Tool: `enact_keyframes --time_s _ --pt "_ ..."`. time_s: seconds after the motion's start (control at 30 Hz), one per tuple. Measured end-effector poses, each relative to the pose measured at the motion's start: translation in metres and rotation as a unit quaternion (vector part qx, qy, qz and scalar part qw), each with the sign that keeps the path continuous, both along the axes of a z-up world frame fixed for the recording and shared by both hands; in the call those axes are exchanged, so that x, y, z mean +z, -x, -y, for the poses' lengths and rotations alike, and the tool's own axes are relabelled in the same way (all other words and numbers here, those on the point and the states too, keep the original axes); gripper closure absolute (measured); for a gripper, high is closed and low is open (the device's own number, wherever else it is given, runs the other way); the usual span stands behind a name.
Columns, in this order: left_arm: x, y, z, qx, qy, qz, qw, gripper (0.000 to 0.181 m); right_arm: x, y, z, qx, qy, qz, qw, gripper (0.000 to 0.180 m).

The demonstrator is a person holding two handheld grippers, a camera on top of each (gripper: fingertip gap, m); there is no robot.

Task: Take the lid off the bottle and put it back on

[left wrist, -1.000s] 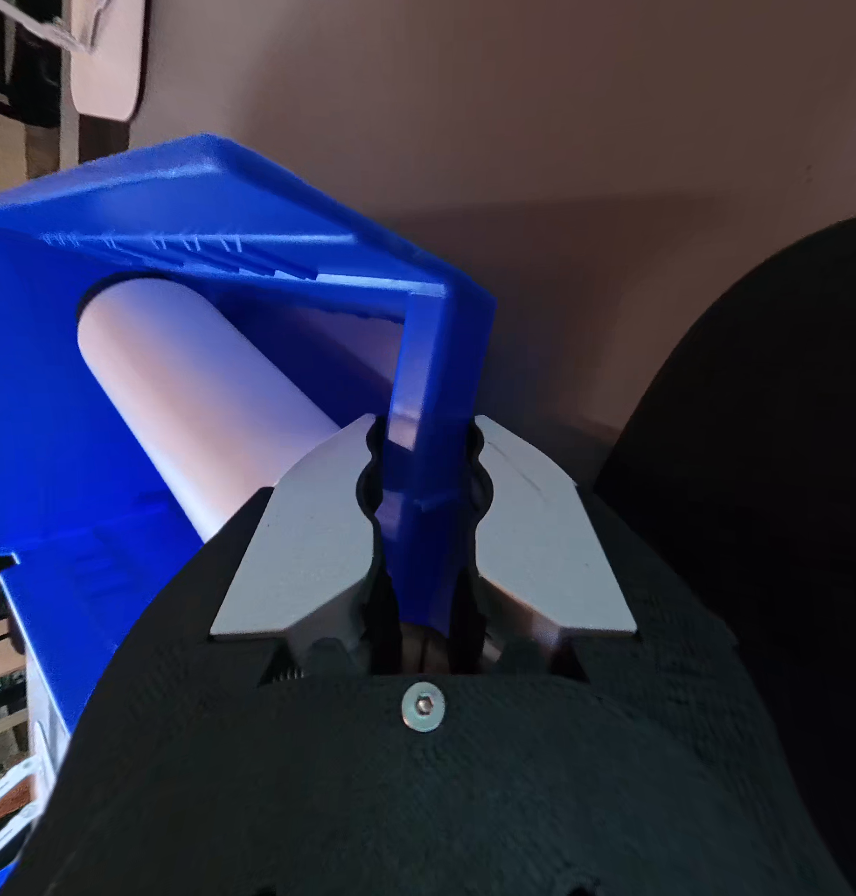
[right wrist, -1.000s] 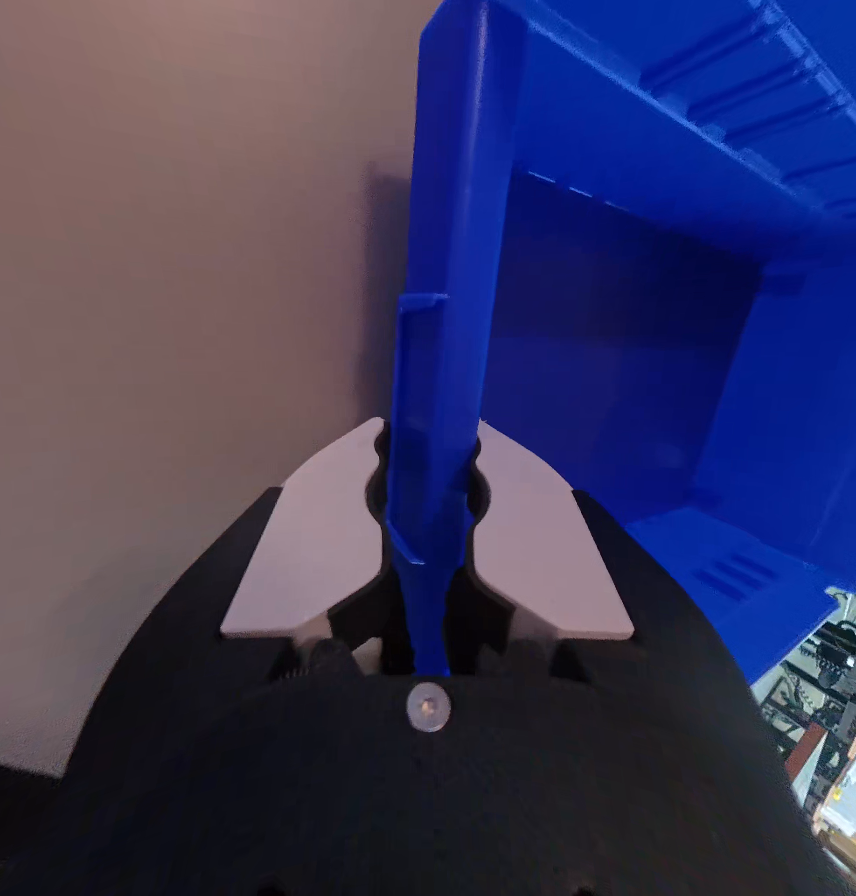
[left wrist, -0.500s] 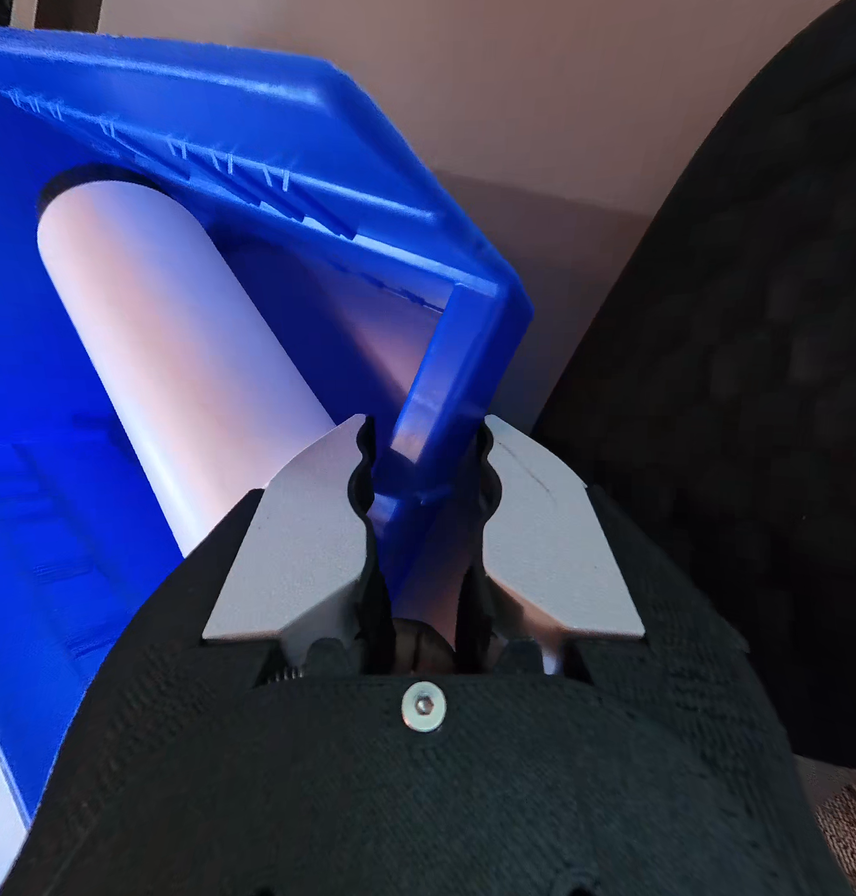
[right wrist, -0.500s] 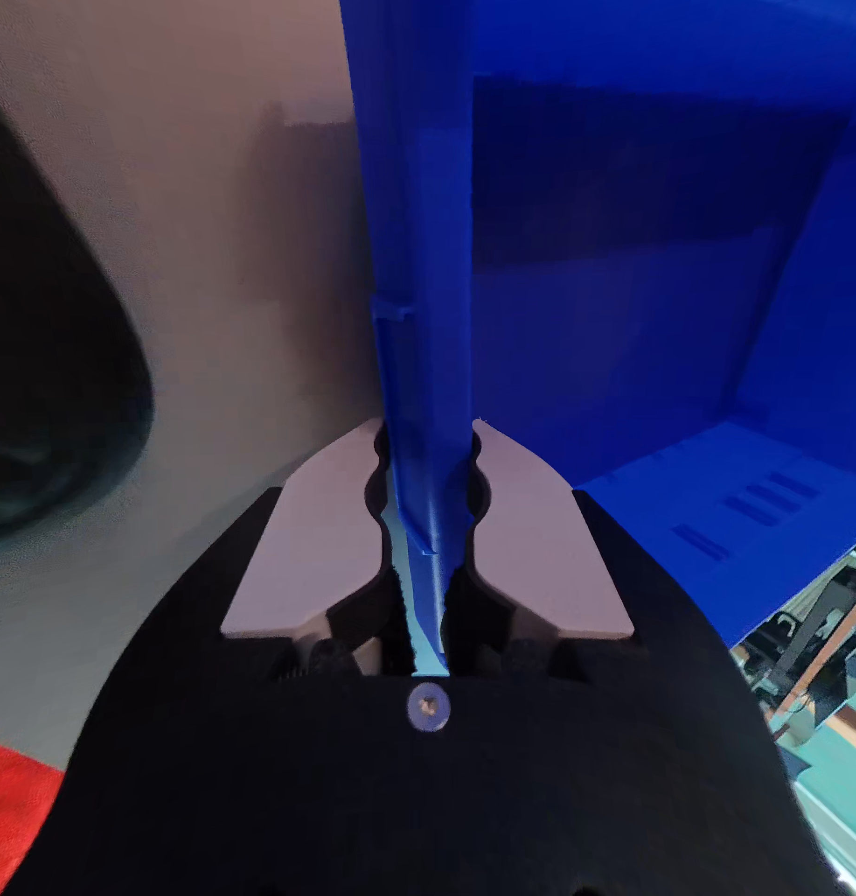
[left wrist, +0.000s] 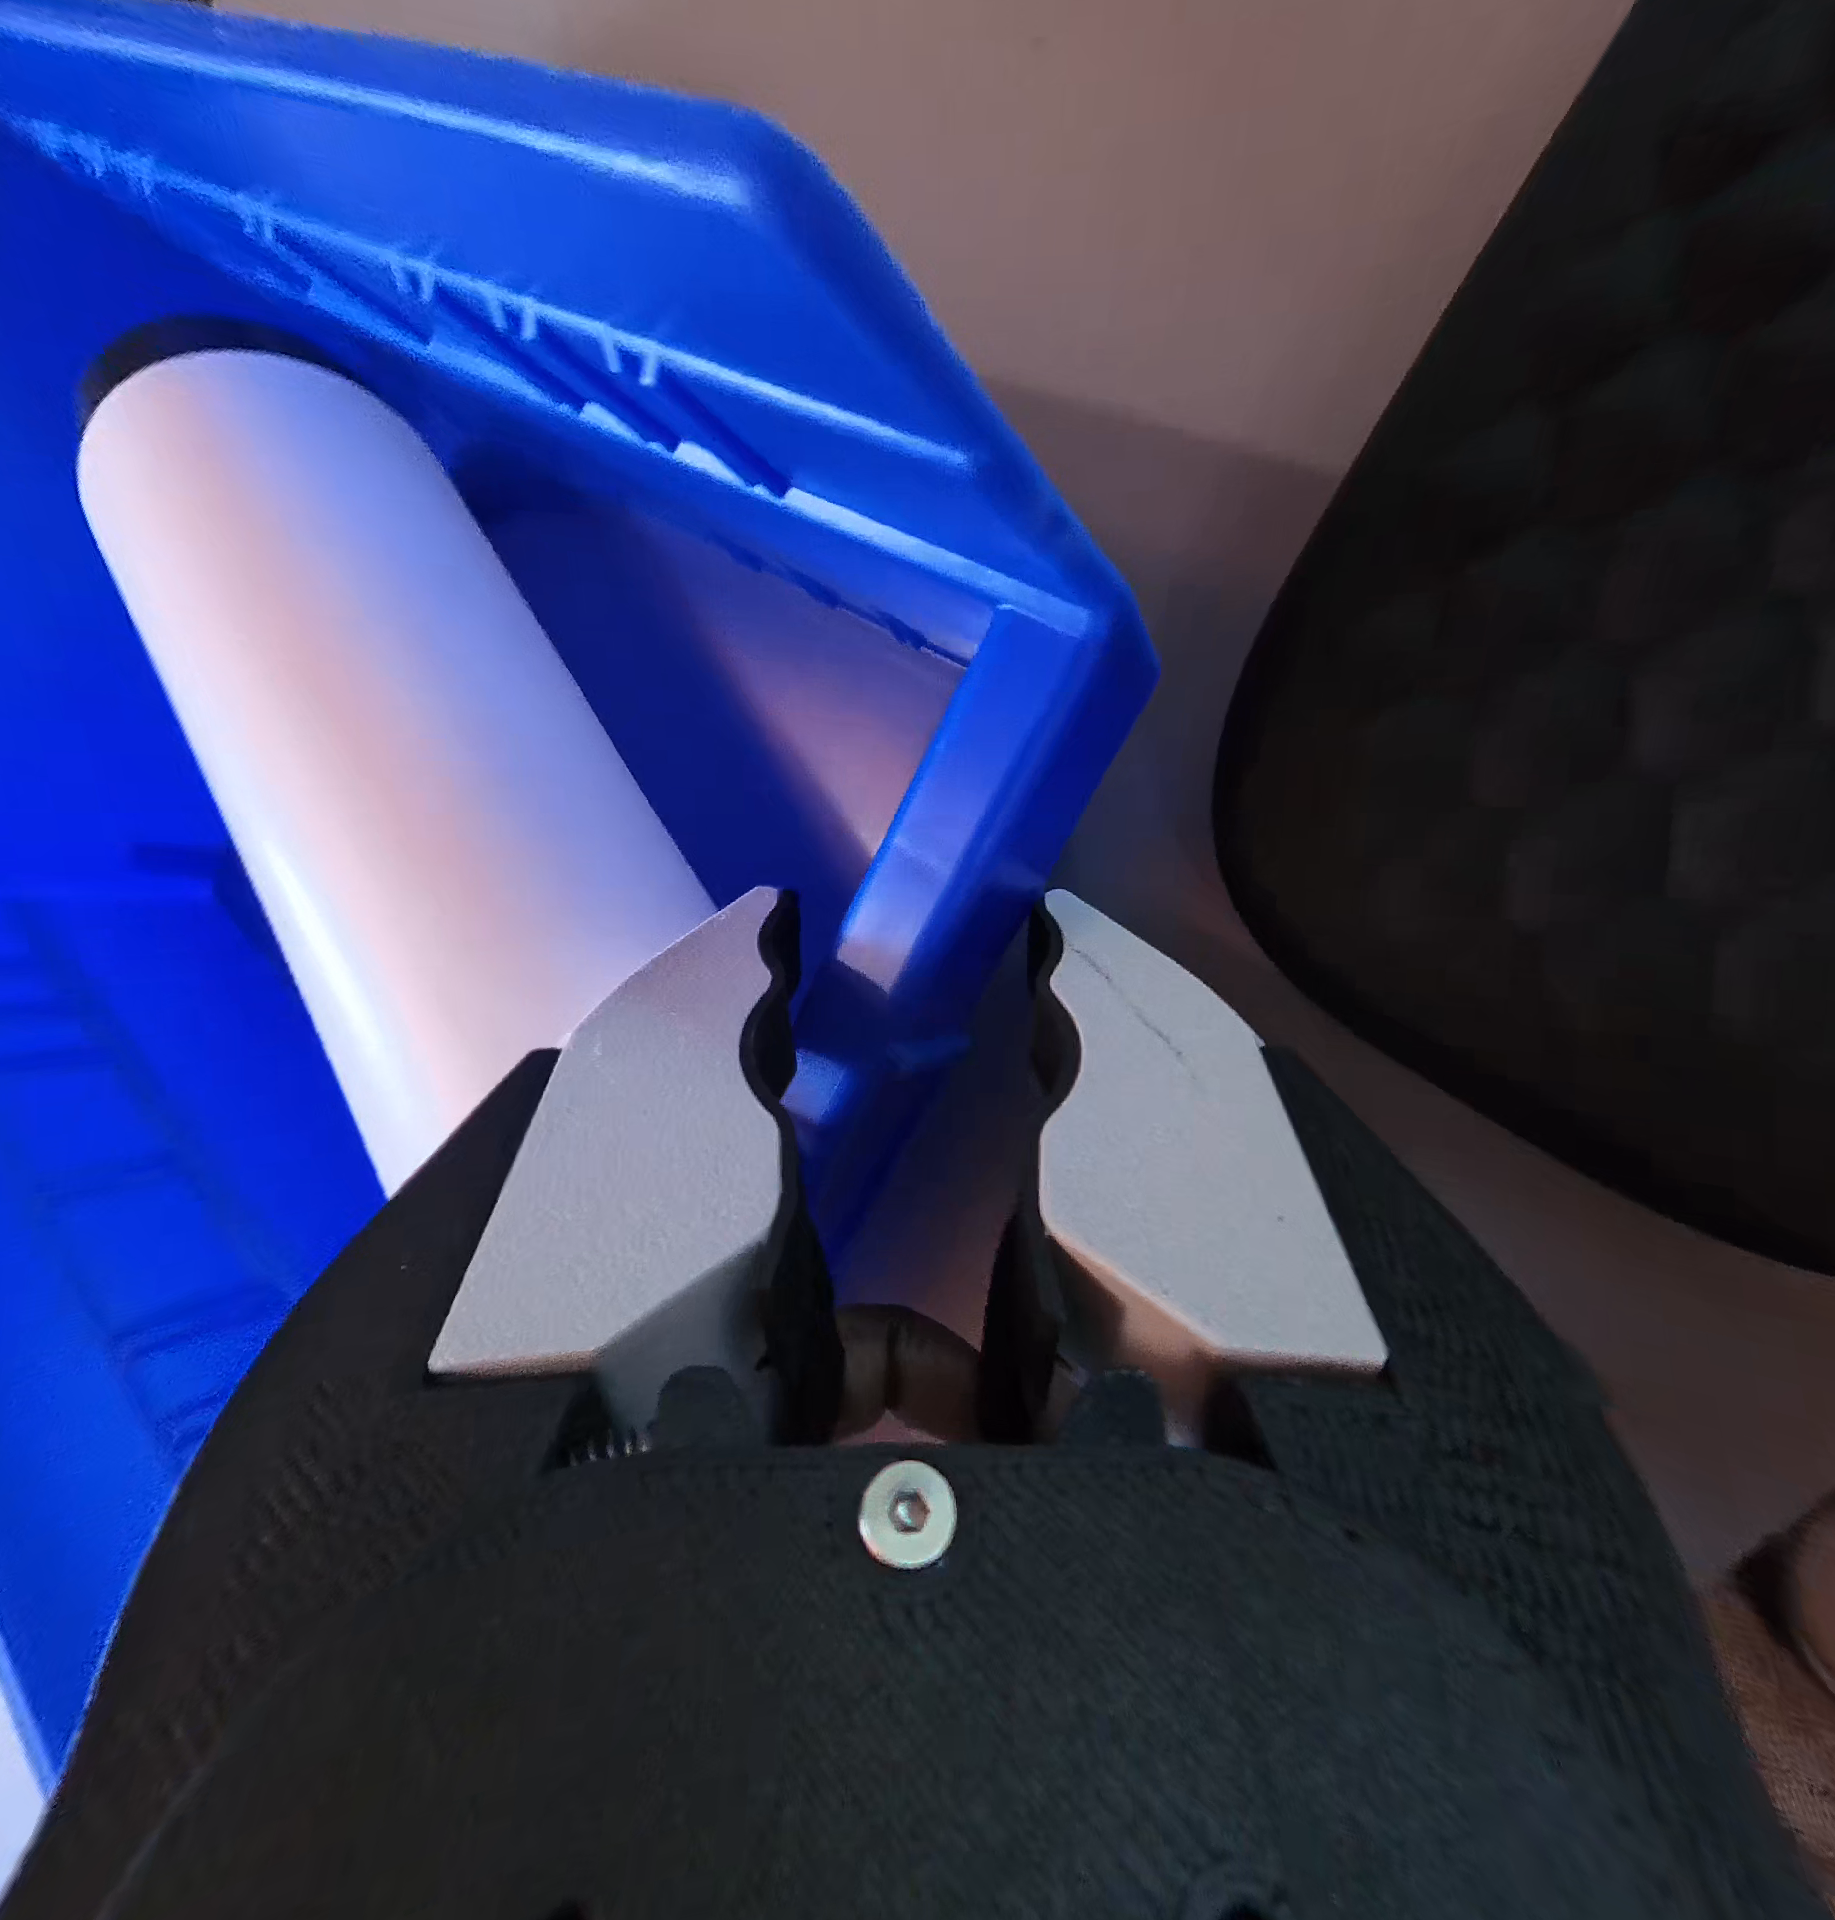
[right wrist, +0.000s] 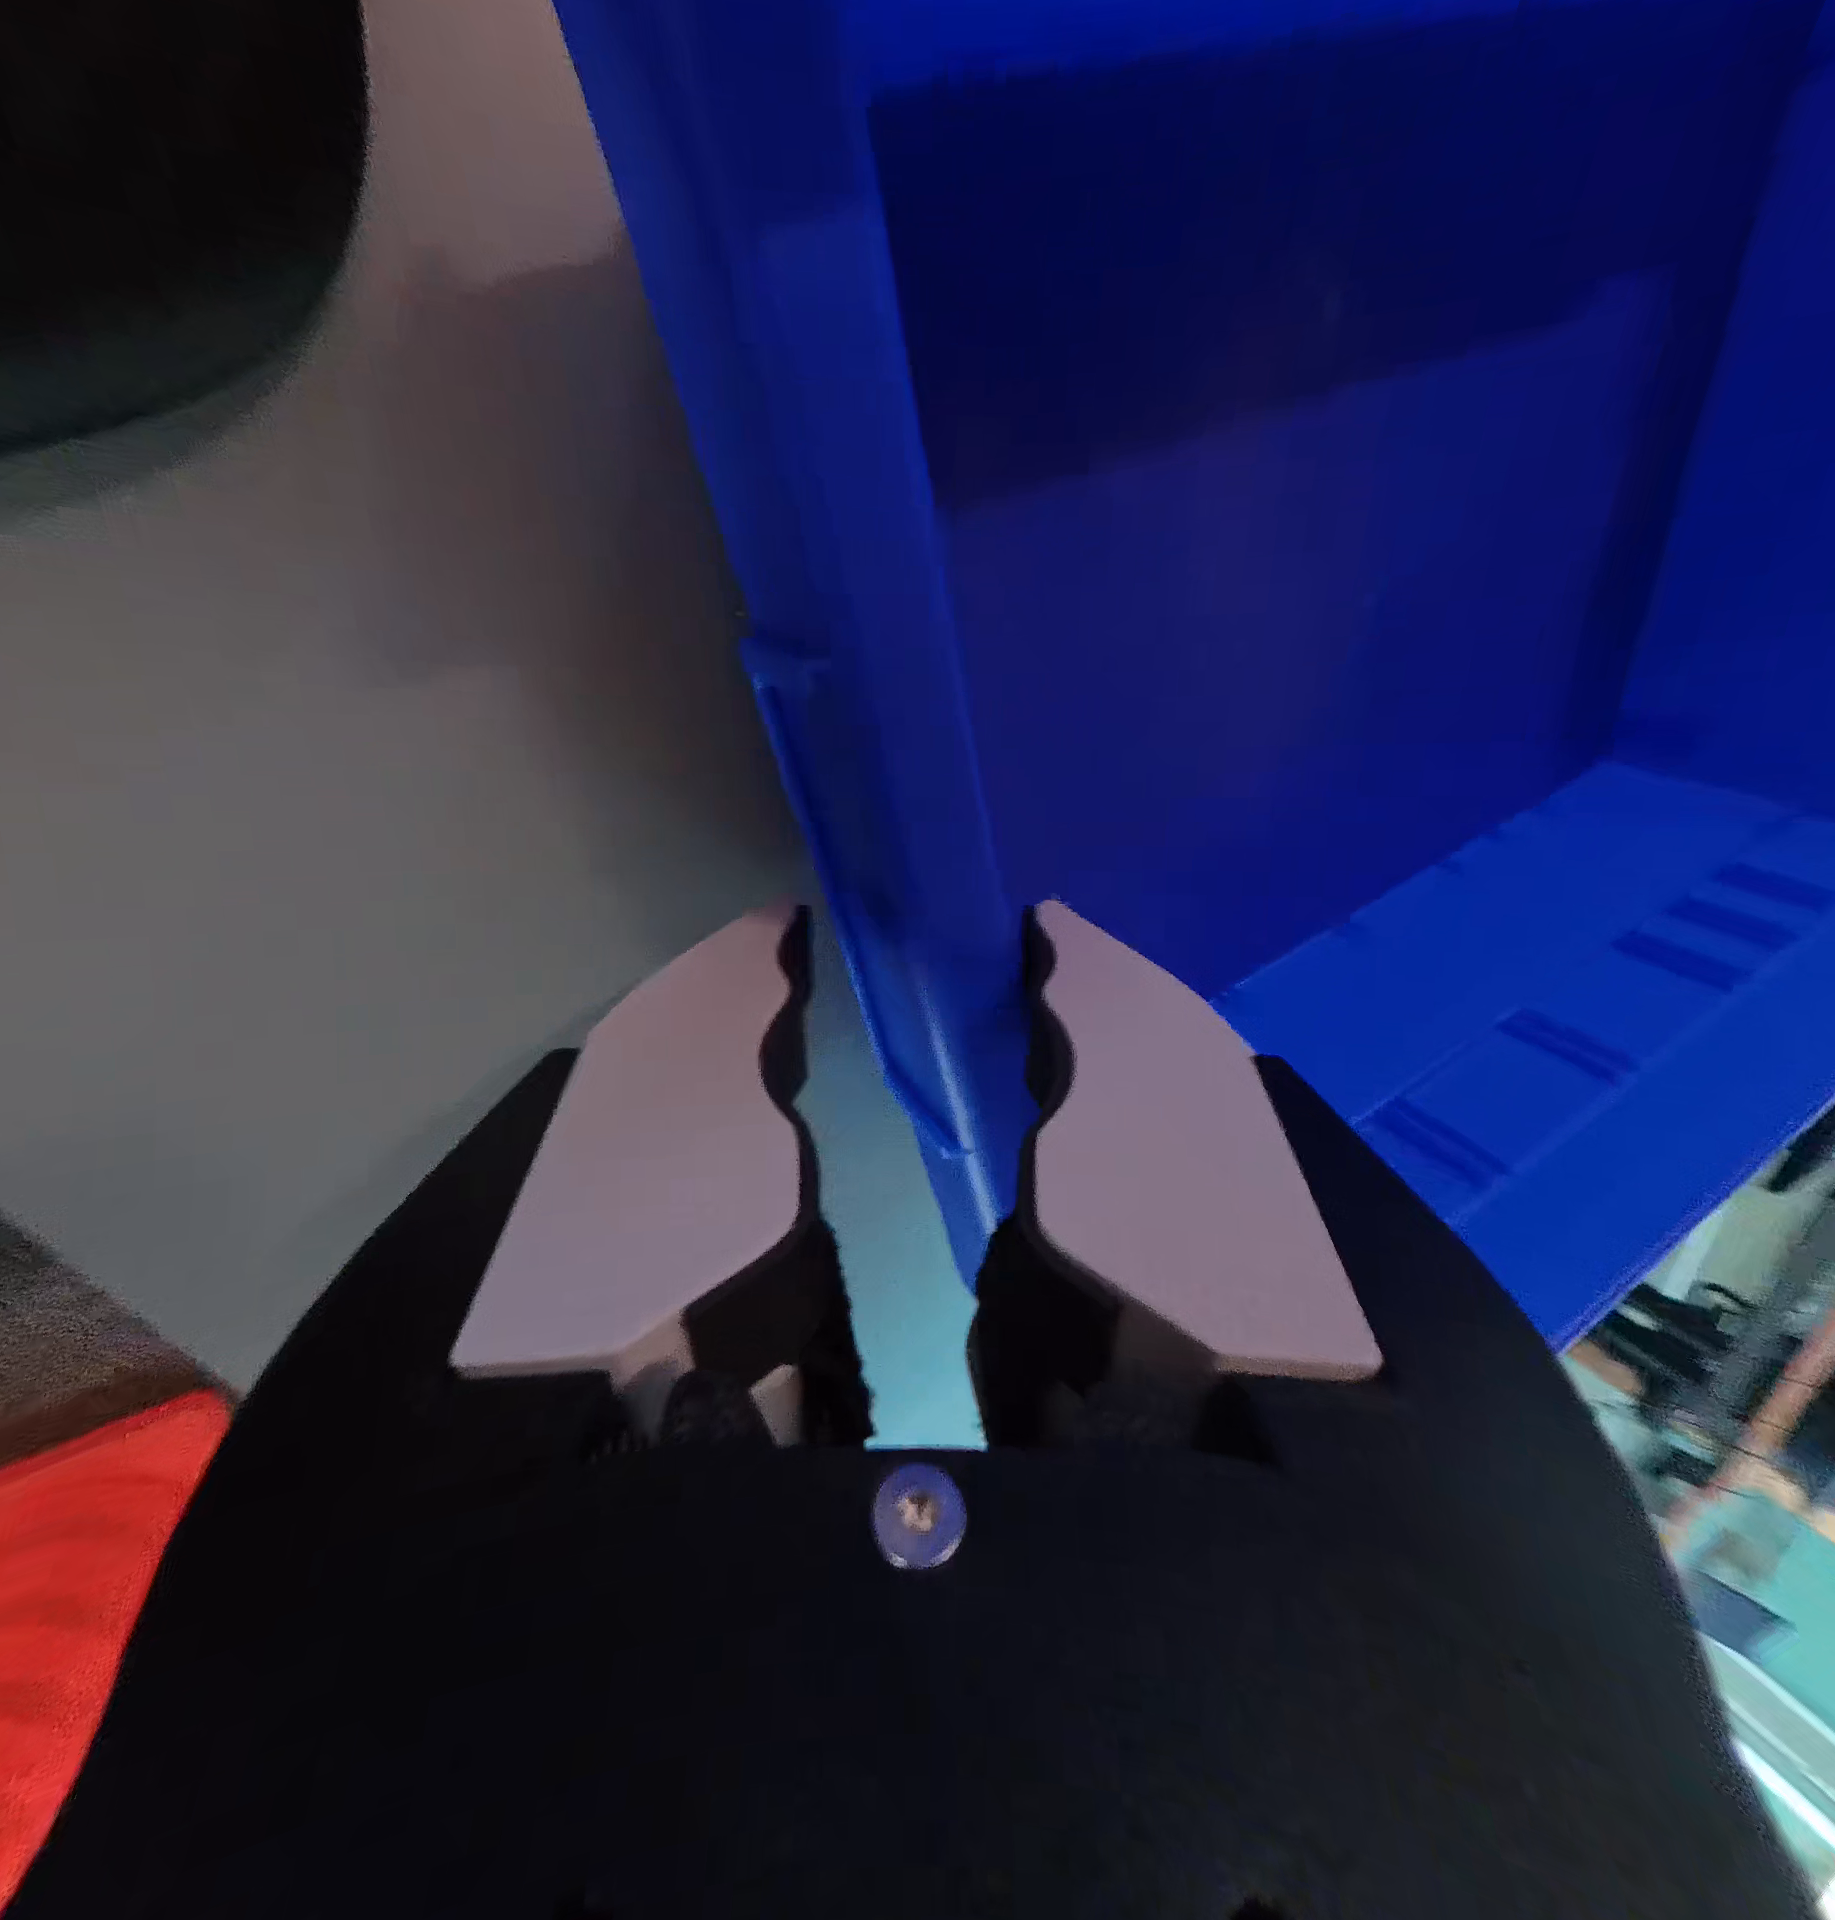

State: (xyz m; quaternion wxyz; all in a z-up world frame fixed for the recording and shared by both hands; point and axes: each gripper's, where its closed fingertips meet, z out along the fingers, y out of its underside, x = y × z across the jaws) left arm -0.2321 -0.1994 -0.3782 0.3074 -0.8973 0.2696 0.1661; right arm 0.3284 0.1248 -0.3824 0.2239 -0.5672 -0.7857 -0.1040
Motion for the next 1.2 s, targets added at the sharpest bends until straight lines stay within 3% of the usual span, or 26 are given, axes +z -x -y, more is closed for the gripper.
enact_keyframes --time_s 0.07,0.17,0.3,0.37,0.6,0.77,0.83,0.93,1.0,1.1,1.2 --pt "0.013 -0.004 0.002 0.022 -0.016 0.036 0.999 0.134 0.01 0.002 0.007 -0.026 0.041 -0.047 0.998 0.12" --pt "0.062 -0.015 -0.006 0.051 -0.078 0.143 0.985 0.119 0.039 0.009 0.018 -0.064 0.096 -0.128 0.985 0.096" --pt "0.112 0.017 -0.039 0.133 -0.11 0.187 0.967 0.088 0.087 0.025 0.018 -0.045 0.059 -0.191 0.979 0.091" --pt "0.105 0.038 -0.055 0.171 -0.051 0.187 0.966 0.078 0.108 0.04 0.023 -0.021 0.04 -0.218 0.975 0.09" --pt "0.046 0.08 -0.106 0.254 0.146 0.259 0.92 0.082 0.128 0.076 0.044 0.05 -0.039 -0.202 0.977 0.091" --pt "-0.001 0.077 -0.107 0.268 0.258 0.286 0.883 0.086 0.13 0.086 0.054 0.078 -0.066 -0.186 0.977 0.098" --pt "-0.004 0.077 -0.108 0.264 0.263 0.287 0.882 0.087 0.13 0.093 0.06 0.087 -0.061 -0.198 0.974 0.101" --pt "0.003 0.088 -0.104 0.248 0.232 0.236 0.91 0.088 0.127 0.106 0.067 0.084 -0.038 -0.218 0.972 0.103" --pt "0.026 0.095 -0.11 0.243 0.166 0.221 0.93 0.088 0.124 0.117 0.075 0.091 -0.015 -0.23 0.969 0.103" --pt "0.098 0.103 -0.124 0.22 0.003 0.173 0.96 0.088 0.124 0.139 0.088 0.114 0.022 -0.266 0.957 0.104" --pt "0.194 0.071 -0.136 0.139 -0.199 0.126 0.962 0.088 0.134 0.166 0.097 0.121 0.065 -0.317 0.939 0.105"
